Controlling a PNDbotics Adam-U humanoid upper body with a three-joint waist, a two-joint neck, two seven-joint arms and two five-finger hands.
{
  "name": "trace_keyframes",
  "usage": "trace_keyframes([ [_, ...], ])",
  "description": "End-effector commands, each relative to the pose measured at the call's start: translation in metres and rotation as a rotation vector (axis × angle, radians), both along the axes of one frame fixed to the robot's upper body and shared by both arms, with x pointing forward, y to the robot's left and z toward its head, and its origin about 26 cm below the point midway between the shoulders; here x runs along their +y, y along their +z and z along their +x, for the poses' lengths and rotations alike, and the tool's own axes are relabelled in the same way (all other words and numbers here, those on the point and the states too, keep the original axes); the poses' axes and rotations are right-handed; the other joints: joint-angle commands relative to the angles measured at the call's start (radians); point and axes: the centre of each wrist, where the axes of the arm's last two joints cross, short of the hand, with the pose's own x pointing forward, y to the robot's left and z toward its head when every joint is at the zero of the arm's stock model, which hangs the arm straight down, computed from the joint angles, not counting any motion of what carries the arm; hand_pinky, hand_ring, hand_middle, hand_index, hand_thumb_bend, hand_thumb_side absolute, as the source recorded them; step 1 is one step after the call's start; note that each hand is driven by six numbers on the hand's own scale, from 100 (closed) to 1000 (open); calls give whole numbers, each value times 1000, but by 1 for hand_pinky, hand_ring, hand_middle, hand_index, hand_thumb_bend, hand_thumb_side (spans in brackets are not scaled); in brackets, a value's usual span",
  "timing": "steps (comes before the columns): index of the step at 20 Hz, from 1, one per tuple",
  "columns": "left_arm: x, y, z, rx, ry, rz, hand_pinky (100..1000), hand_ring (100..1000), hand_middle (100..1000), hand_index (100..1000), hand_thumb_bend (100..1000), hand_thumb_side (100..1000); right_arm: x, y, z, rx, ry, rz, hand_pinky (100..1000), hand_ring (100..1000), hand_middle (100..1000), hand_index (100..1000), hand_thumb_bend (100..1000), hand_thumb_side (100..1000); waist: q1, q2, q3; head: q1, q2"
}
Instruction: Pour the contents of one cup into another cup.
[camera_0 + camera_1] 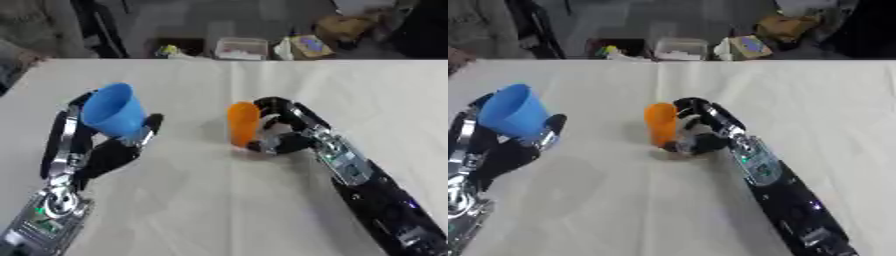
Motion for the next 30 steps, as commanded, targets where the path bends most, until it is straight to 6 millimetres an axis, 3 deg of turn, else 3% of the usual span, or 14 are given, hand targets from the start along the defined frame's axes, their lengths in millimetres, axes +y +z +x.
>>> trace_keyframes([
  [1,-3,7,0,-21,-17,-1,473,192,262,466,225,100,4,5,3,-10,3,-5,649,775,739,842,671,155,2,-9,6,-5,-11],
  [13,-8,6,-1,-17,-36,6,473,190,261,465,227,100,16,11,8,-28,23,1,656,772,734,841,676,164,3,1,21,-15,-12],
  [19,-7,6,-1,-18,-35,9,473,190,261,465,228,100,18,13,7,-49,19,7,760,776,712,823,694,142,0,0,23,-14,-16],
  [30,-7,10,-2,-26,-35,18,476,190,261,465,229,100,19,17,8,-68,10,45,773,767,692,805,700,131,0,-1,24,-14,-21],
])
